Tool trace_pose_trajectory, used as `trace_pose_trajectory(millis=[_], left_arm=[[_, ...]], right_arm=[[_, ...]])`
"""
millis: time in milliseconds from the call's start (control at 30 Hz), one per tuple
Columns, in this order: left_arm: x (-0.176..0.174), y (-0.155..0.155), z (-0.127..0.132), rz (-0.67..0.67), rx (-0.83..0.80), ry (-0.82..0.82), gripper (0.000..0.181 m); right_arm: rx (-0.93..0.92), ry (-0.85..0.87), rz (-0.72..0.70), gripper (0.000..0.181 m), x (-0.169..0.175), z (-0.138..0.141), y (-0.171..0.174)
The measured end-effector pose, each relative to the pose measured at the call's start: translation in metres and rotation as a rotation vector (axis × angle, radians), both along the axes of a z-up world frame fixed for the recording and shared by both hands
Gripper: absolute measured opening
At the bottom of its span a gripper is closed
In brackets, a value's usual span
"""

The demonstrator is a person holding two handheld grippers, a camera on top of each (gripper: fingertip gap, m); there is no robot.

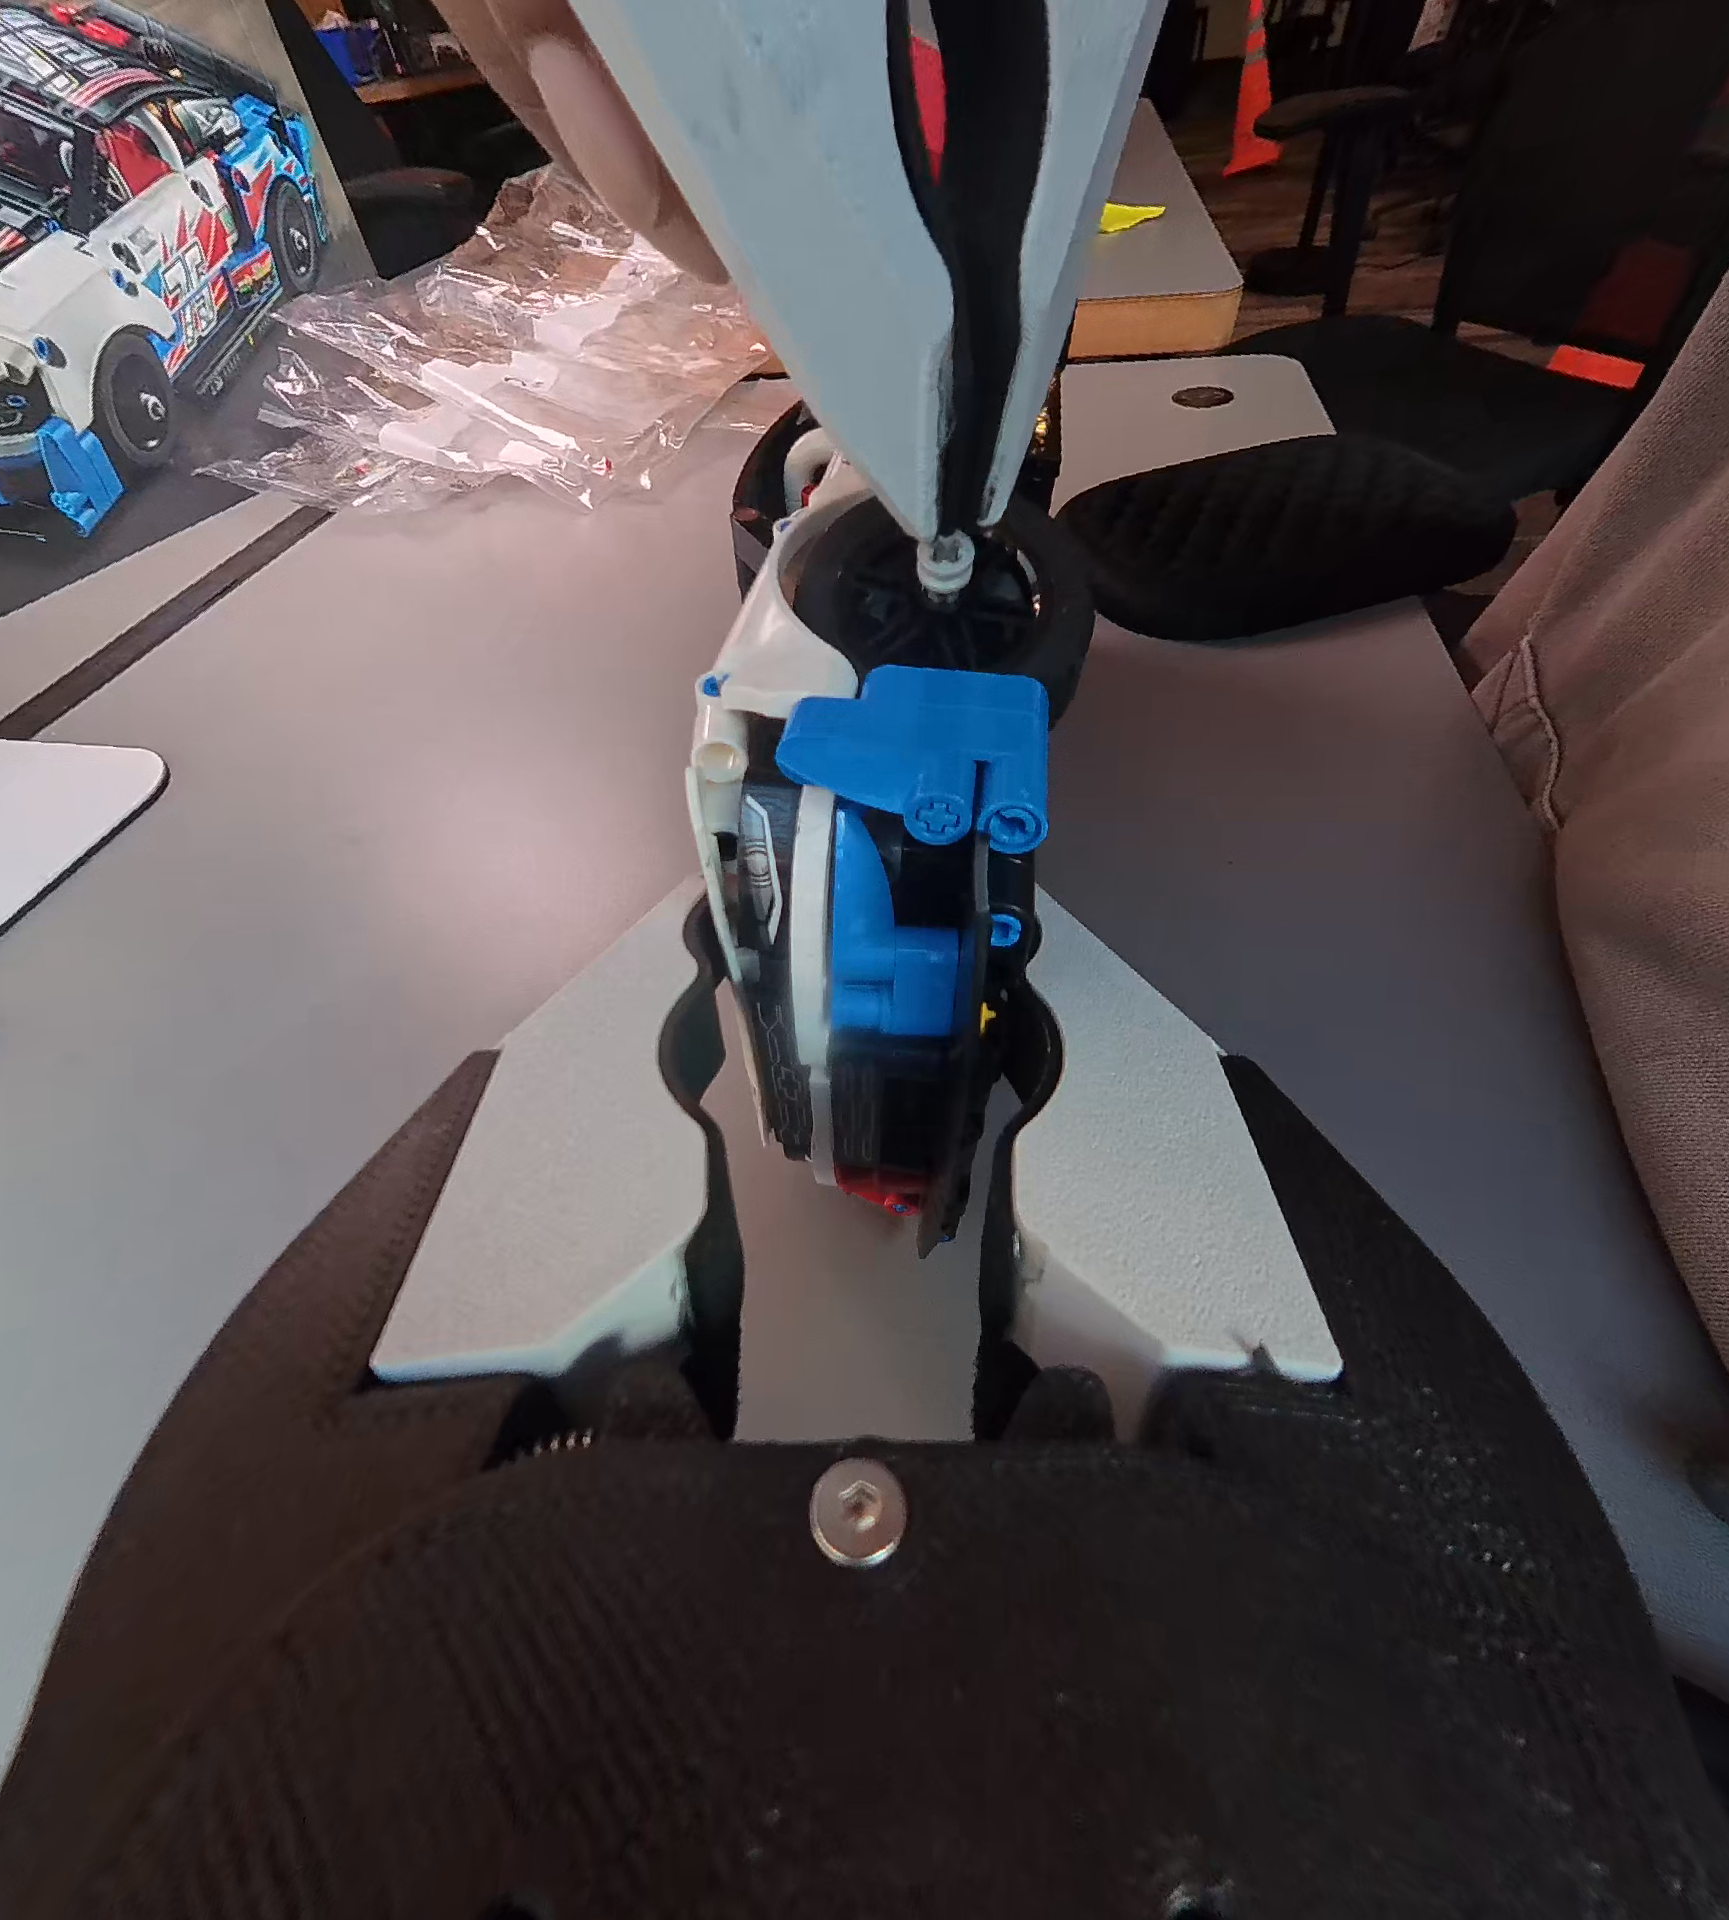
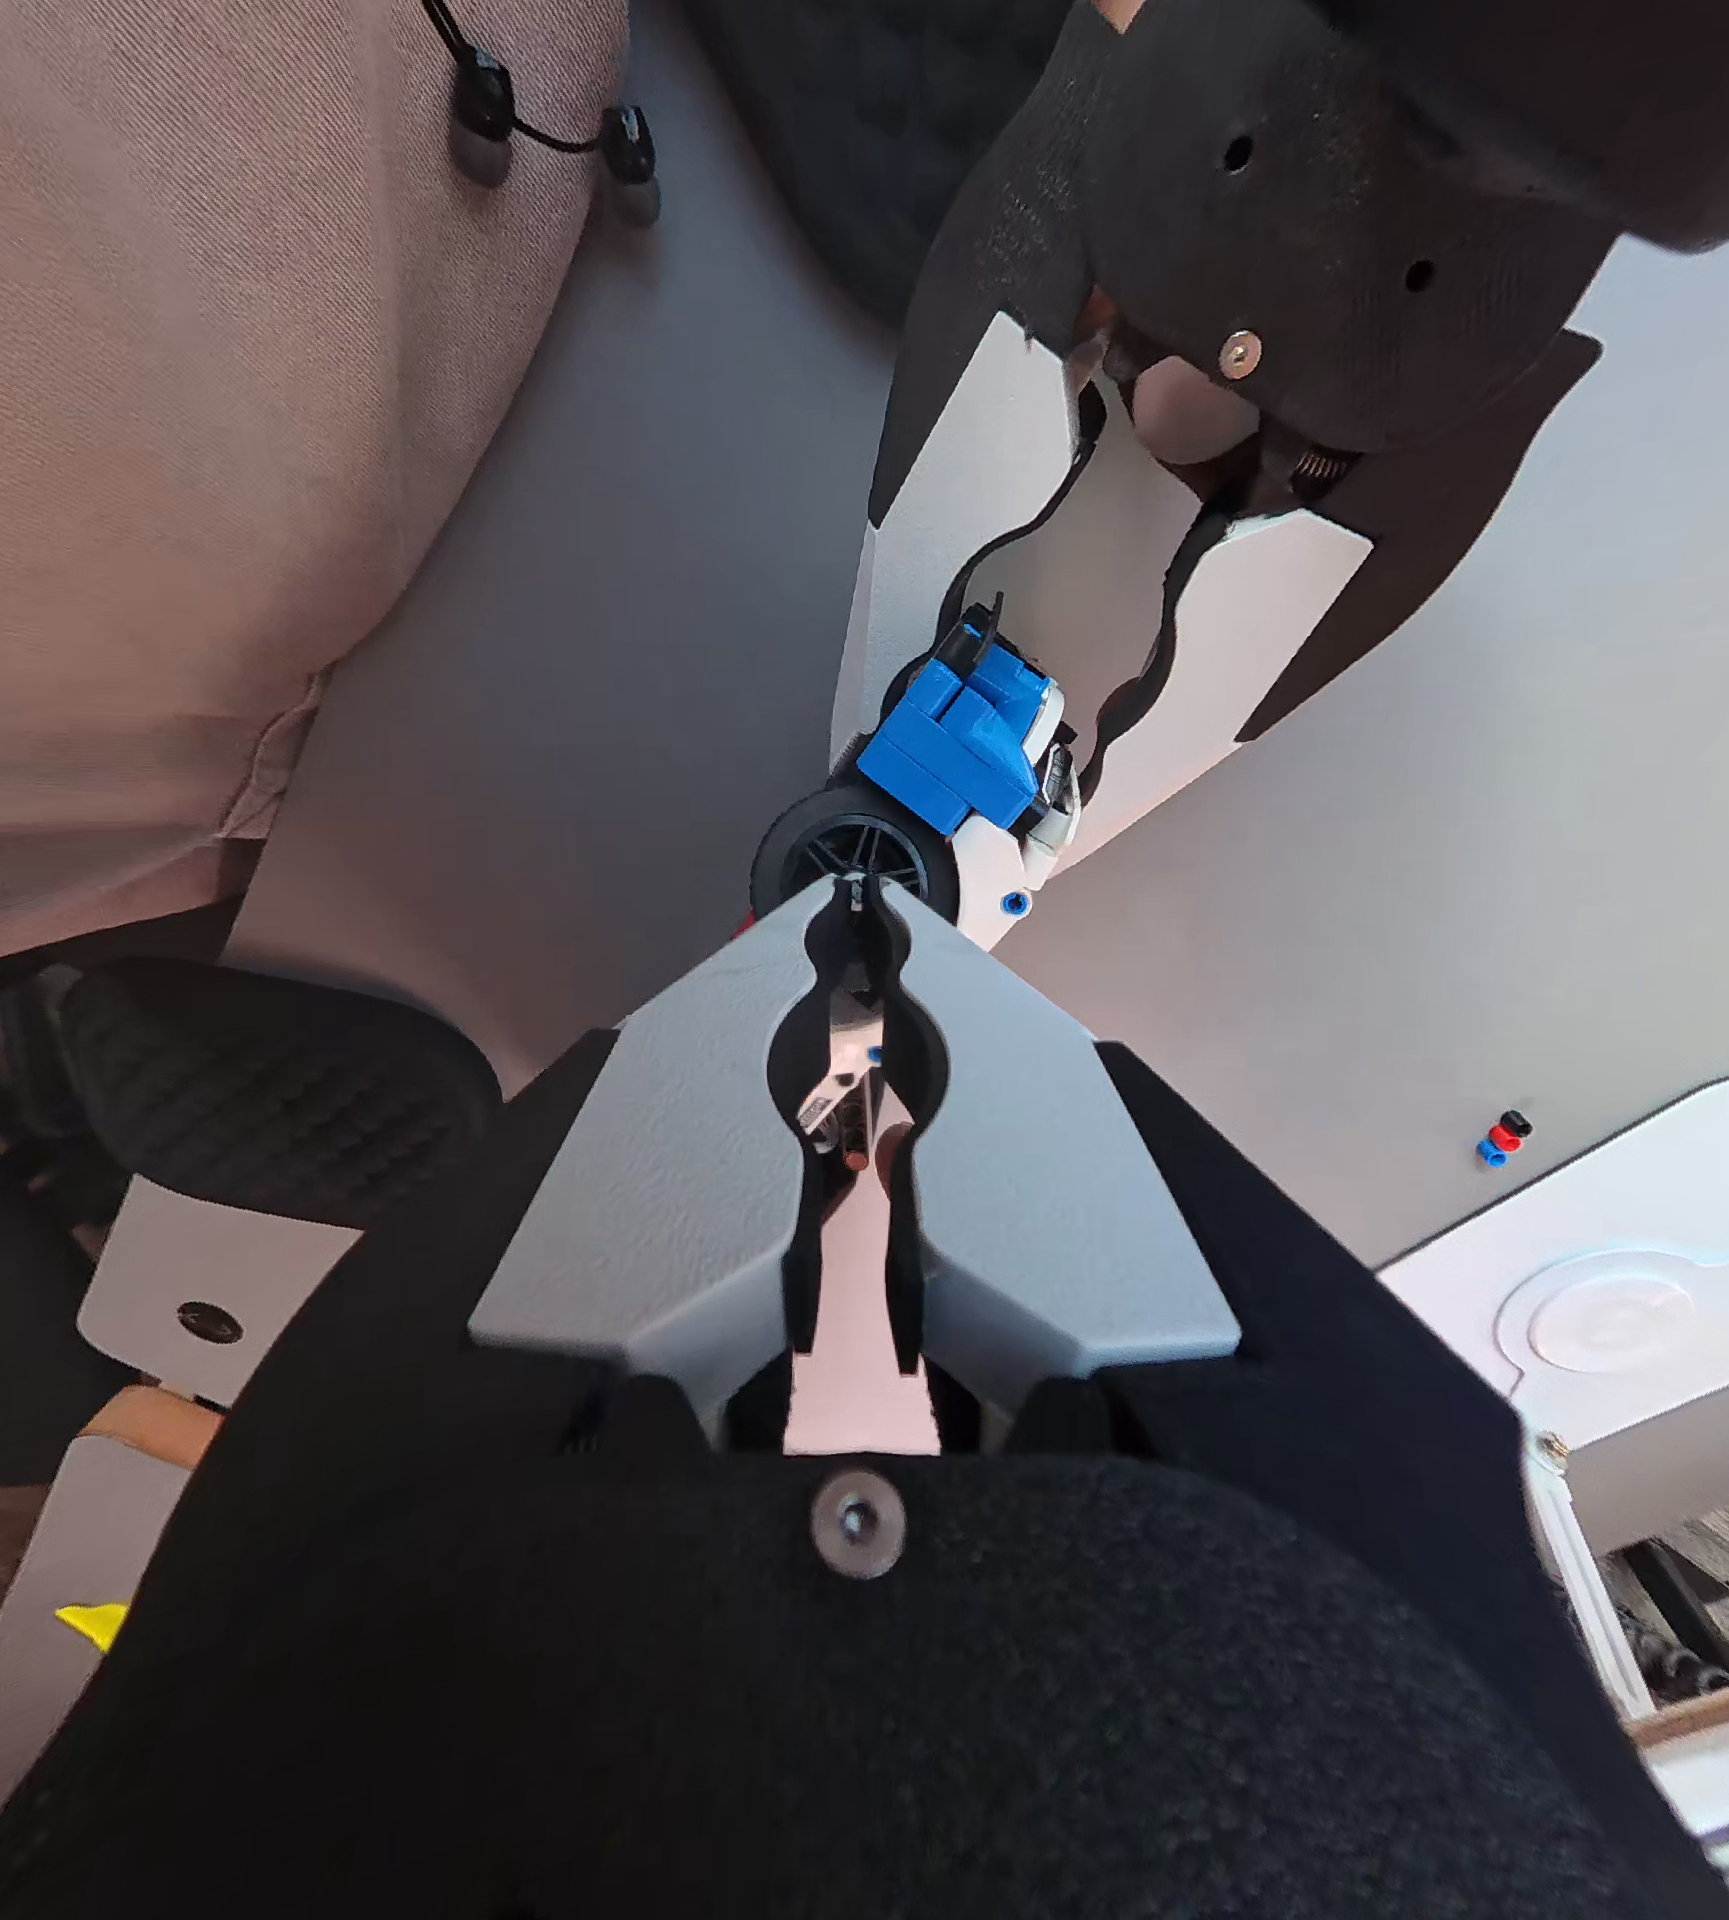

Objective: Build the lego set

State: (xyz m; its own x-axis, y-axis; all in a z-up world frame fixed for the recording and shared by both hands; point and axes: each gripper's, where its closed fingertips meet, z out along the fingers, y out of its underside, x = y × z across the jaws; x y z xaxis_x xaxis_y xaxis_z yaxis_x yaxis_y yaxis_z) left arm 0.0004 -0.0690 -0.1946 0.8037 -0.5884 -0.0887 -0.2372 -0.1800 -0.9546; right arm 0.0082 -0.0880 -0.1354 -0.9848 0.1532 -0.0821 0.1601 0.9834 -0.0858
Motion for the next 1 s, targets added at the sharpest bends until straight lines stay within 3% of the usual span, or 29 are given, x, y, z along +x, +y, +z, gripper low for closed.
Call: trace_pose_trajectory(millis=[400, 800, 1000], left_arm=[[0.001, -0.001, 0.000, -0.001, 0.003, 0.009, 0.049], [0.001, 0.000, -0.001, 0.000, -0.013, 0.000, 0.049], [0.002, 0.000, -0.002, -0.004, -0.003, 0.023, 0.049]], right_arm=[[0.023, -0.014, 0.009, 0.001, 0.001, -0.005, 0.001], [0.180, -0.009, 0.062, 0.002, 0.002, -0.012, 0.006], [0.169, -0.056, 0.010, 0.003, 0.006, -0.014, 0.004]])
